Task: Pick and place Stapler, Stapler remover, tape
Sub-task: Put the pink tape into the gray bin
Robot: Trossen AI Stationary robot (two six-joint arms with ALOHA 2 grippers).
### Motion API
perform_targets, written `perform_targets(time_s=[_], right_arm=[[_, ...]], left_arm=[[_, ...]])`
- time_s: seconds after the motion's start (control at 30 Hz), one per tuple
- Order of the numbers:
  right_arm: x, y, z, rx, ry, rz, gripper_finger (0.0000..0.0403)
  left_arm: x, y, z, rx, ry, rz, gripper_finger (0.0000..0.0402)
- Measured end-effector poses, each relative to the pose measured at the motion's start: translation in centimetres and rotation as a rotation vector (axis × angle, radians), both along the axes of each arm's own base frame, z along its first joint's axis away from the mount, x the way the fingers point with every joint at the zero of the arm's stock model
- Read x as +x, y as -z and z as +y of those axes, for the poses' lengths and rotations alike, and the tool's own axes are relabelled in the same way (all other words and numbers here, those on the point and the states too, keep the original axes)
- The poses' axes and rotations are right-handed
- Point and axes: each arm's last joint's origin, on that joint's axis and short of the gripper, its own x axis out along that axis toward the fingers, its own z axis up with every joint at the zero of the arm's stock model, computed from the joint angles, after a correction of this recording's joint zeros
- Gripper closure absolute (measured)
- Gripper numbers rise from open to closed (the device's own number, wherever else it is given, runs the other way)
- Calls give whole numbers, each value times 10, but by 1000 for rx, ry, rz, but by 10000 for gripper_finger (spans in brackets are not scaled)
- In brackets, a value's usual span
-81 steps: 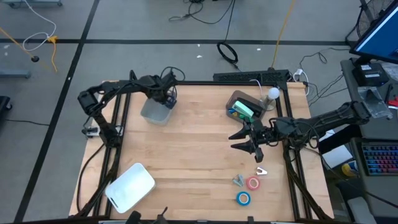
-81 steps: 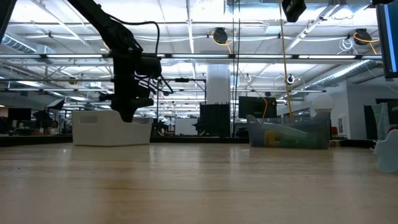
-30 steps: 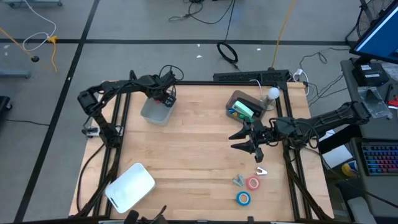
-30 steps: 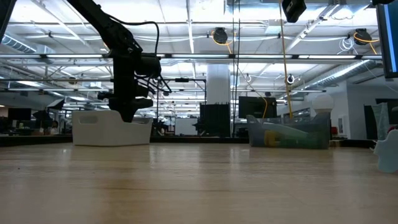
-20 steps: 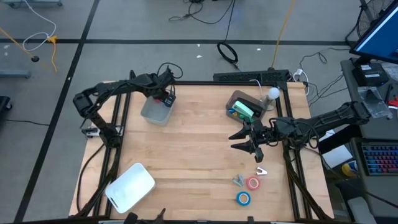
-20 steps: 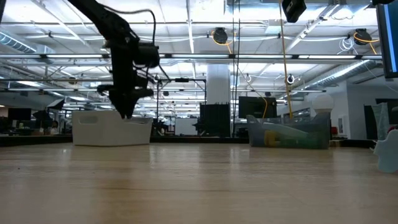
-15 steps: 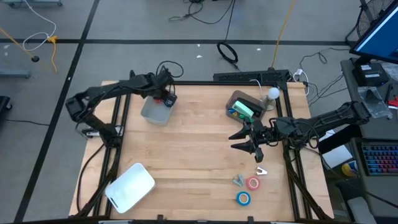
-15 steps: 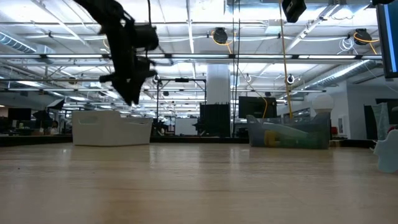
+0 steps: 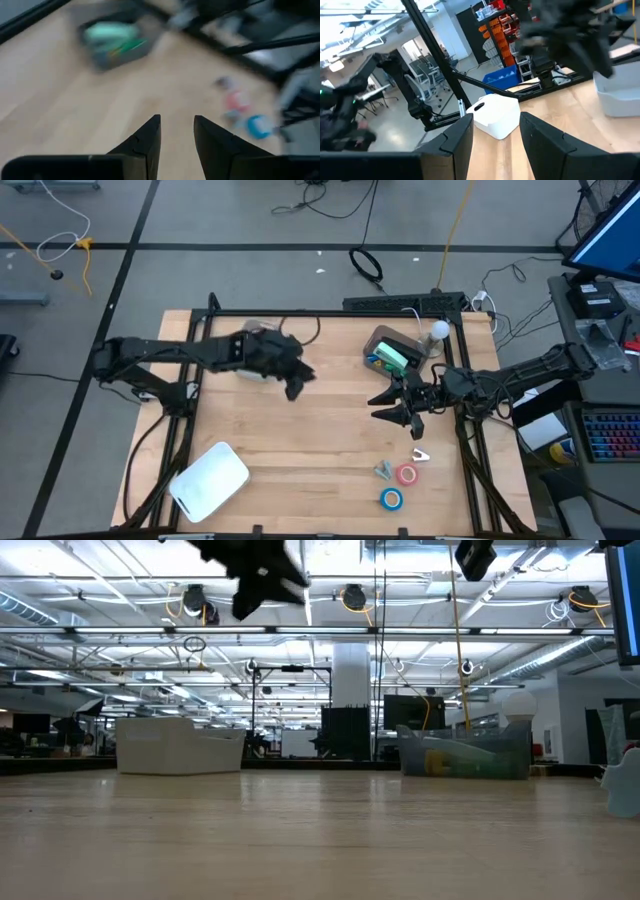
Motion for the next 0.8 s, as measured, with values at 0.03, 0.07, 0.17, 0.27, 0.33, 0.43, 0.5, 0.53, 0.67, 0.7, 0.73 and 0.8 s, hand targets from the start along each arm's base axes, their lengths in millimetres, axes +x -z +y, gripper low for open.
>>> perform_targets(time_s=[0.03,0.07,0.17,0.27,0.33,0.43,0.5,0.53,0.67,0.7,0.73,0.8], right_arm=[[0,0,0,15,0,3,248],[0,0,0,29,0,6,248],[0,0,0,50,0,9,248],[0,-1,0,57,-1,4,248],[0,0,0,79,-1,10,248],[0,1,1,139,-6,32,248],[-1,2,3,149,-19,47,248],[-1,2,6,148,-29,53,248],[-4,0,15,144,-173,39,248],[-5,-1,17,154,-211,33,248],[-6,-2,19,160,-235,24,248],[-7,-4,23,152,-257,3,248]], left_arm=[[5,-2,-7,-1,34,-44,286],[8,-3,-13,-2,59,-70,286],[18,-5,-28,2,110,-157,286],[25,-7,-41,-2,148,-218,286],[29,-3,-49,-6,170,-227,286],[34,0,-58,-12,194,-241,286],[35,1,-61,-28,196,-239,286],[35,2,-62,-32,197,-235,286],[34,2,-66,-32,187,-236,286],[34,2,-67,-35,183,-236,286],[34,1,-68,-34,182,-238,286],[35,0,-69,-34,183,-251,286]])
